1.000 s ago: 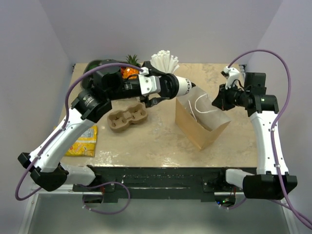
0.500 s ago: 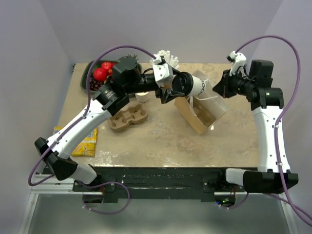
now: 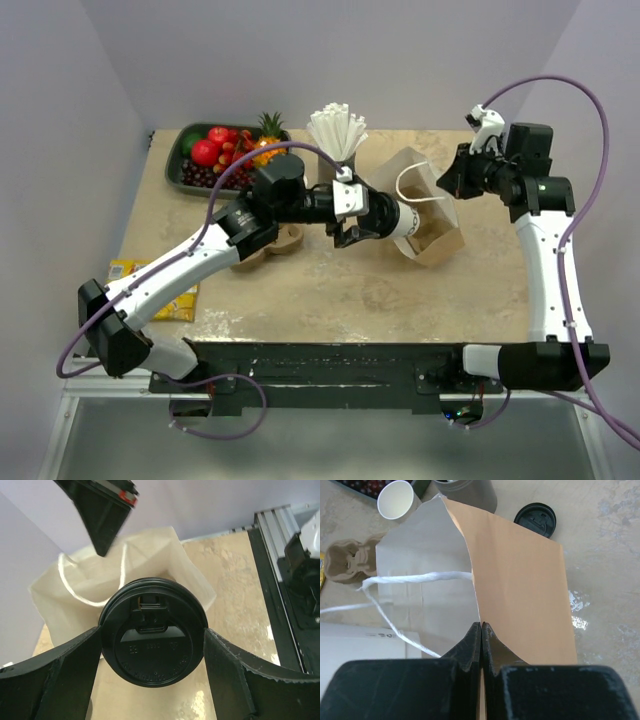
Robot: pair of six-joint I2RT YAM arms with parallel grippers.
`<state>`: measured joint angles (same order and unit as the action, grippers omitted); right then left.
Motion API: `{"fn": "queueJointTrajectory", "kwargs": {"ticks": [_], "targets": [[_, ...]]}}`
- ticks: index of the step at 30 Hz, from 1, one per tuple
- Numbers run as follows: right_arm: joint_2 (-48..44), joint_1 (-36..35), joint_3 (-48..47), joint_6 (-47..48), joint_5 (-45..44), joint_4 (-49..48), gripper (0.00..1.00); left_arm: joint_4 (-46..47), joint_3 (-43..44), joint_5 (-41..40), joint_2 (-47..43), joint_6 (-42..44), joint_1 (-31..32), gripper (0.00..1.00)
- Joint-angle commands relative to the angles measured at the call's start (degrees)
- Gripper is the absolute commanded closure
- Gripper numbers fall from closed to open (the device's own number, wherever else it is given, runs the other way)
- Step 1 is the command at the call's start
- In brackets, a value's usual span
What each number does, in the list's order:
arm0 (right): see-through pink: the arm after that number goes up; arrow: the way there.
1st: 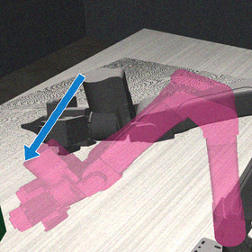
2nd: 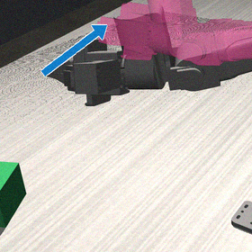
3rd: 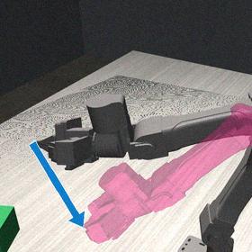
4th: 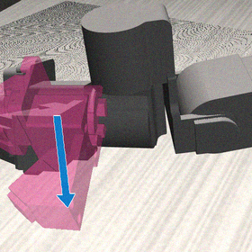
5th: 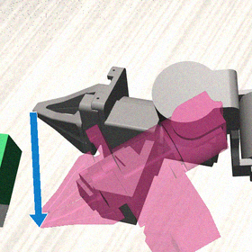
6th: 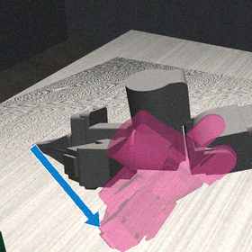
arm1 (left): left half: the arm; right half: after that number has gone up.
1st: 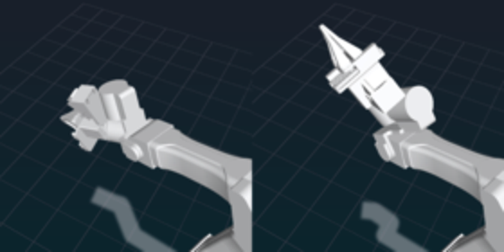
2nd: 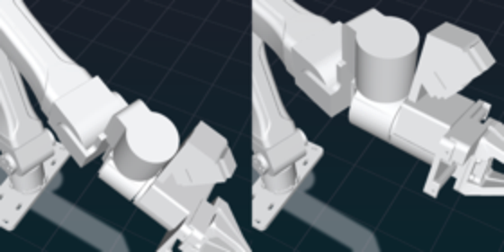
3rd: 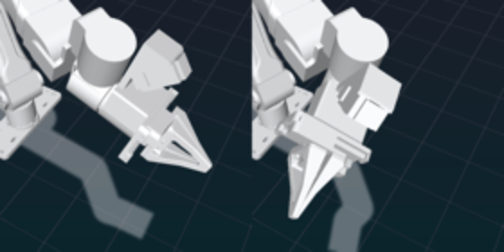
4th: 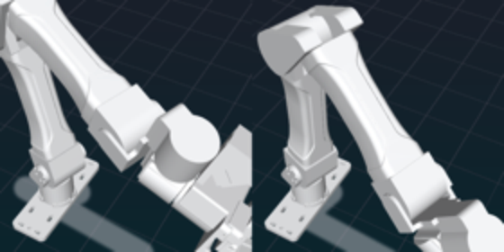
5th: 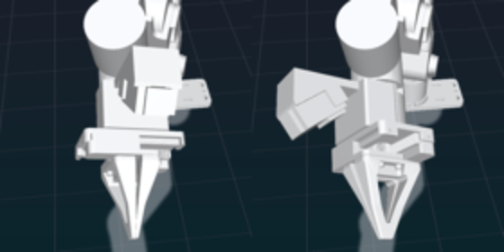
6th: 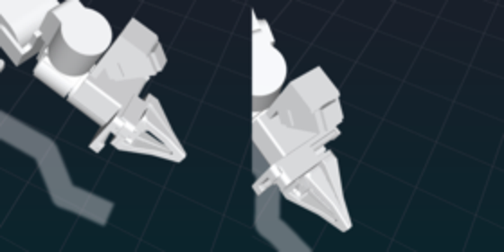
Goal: Pack the takeout coffee
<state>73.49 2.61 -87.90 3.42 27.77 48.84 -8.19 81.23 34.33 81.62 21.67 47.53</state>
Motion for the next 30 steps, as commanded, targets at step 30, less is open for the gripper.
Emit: {"fn": "queueJointTrajectory", "kwargs": {"ticks": [30], "targets": [[2.5,-1.8,7.4,-3.7,24.1,-2.9,1.0,18.1,-12.1,-15.9,3.5,-1.1,10.9,0.31]]}}
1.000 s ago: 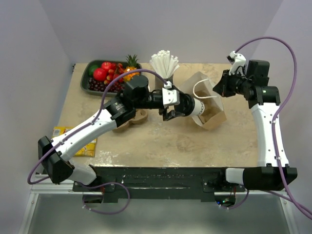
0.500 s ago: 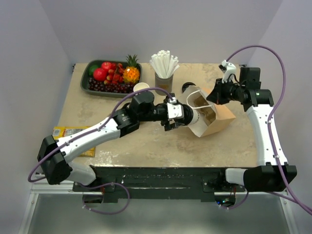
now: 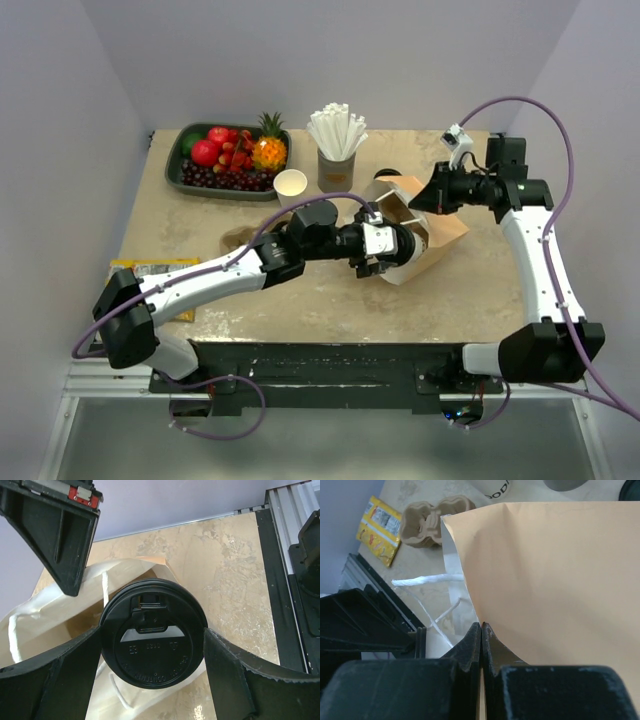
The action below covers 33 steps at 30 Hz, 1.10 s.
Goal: Pack the takeout coffee
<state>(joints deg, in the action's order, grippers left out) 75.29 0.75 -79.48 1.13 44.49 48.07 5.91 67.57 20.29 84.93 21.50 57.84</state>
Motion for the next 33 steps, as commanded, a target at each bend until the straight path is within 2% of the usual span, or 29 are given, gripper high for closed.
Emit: {"fn": "queueJointTrajectory", "kwargs": {"ticks": [1,4,7,10,15,19,24,33], "targets": [[0.7,0.0,-1.3,-1.4,6.7,-1.8,1.0,3.5,2.0,-2.6,-0.6,-0.7,0.5,0.31],[1.1,0.0,-0.6,-1.7,6.7,-2.5,1.0,2.6,3.8,-3.1,-2.2,-0.4,0.1,0.3],[1.5,0.0,0.5,-3.3,6.2,-5.8,1.0,3.6,4.8,0.6,-2.0,-4.4,-0.4,0.28],[2.1,0.0,0.6,-3.5,5.3,-7.1,1.0,4.1,6.3,3.3,0.1,-12.8,-1.2,0.28],[2.2,0.0,0.4,-3.7,4.9,-7.3,1.0,4.8,6.4,5.3,0.7,-16.6,-2.8,0.28],[2.5,0.0,-0.1,-3.4,5.2,-6.8,1.0,1.9,7.7,6.3,-0.2,-19.6,-4.0,0.28],[3.4,0.1,-1.7,-2.5,4.6,-6.1,1.0,-4.6,9.2,6.0,-1.6,-18.3,-5.0,0.3],[2.7,0.0,-1.1,-2.1,4.6,-6.3,1.0,-3.1,11.4,1.2,-2.0,-19.3,-5.4,0.37]]}}
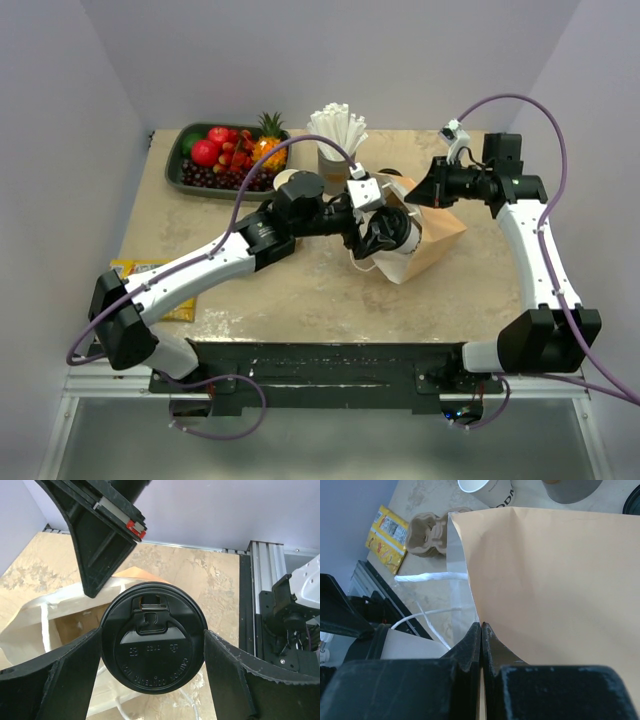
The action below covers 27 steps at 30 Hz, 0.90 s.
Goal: Pack the takeout coffee
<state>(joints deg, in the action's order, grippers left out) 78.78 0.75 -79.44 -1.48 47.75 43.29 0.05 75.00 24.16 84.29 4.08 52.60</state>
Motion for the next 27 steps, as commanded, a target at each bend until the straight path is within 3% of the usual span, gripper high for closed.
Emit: {"fn": "queueJointTrajectory", "kwargs": {"ticks": [1,6,19,27], "targets": [[-0.9,0.0,-1.1,0.4,1.3,-1.5,1.0,3.4,3.8,-3.2,-1.1,-2.7,-0.1,0.38],[-0.8,0.0,-1.5,-0.4,3.0,-1.6,1.0,5.7,2.3,-7.1,0.4,-6.3,0.0,0.4],[-0.2,0.0,-2.1,0.4,10.4,0.6,1.0,23.8,-17.4,-16.8,-2.1,-4.3,2.2,0.44],[-0.1,0.0,0.2,1.2,13.8,4.5,1.0,33.2,-17.7,-19.9,2.5,-7.2,4.1,0.46]]}}
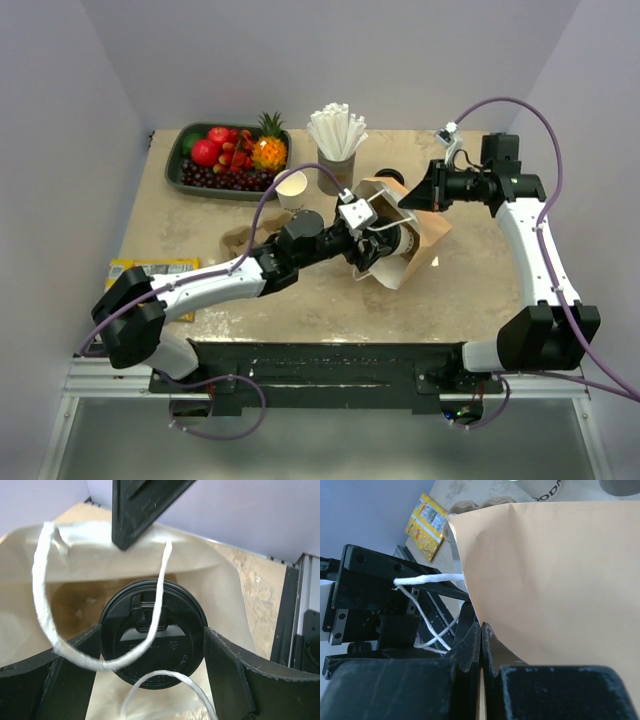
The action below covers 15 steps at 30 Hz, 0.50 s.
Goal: Pack the takeout coffee
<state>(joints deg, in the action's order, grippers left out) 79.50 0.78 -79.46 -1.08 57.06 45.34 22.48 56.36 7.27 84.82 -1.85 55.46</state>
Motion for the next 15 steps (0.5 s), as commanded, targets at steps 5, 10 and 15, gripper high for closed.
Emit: {"fn": "queueJointTrajectory", "kwargs": {"ticks": [5,10,15], "targets": [[-1.3,0.0,0.9,0.8,5.2,3.3,1.0,13.8,2.8,-3.9,6.5,-0.3,1.8,0.47],[-0.4,0.0,-0.1,0.1,5.4,3.6,1.0,15.9,2.5,-5.8,9.5,1.6,3.3,0.48],[-0.2,0.0,0.3,0.2,5.3,4.9,1.0,19.4,2.5,-9.4,11.9,4.3,4.4,0.49]]}}
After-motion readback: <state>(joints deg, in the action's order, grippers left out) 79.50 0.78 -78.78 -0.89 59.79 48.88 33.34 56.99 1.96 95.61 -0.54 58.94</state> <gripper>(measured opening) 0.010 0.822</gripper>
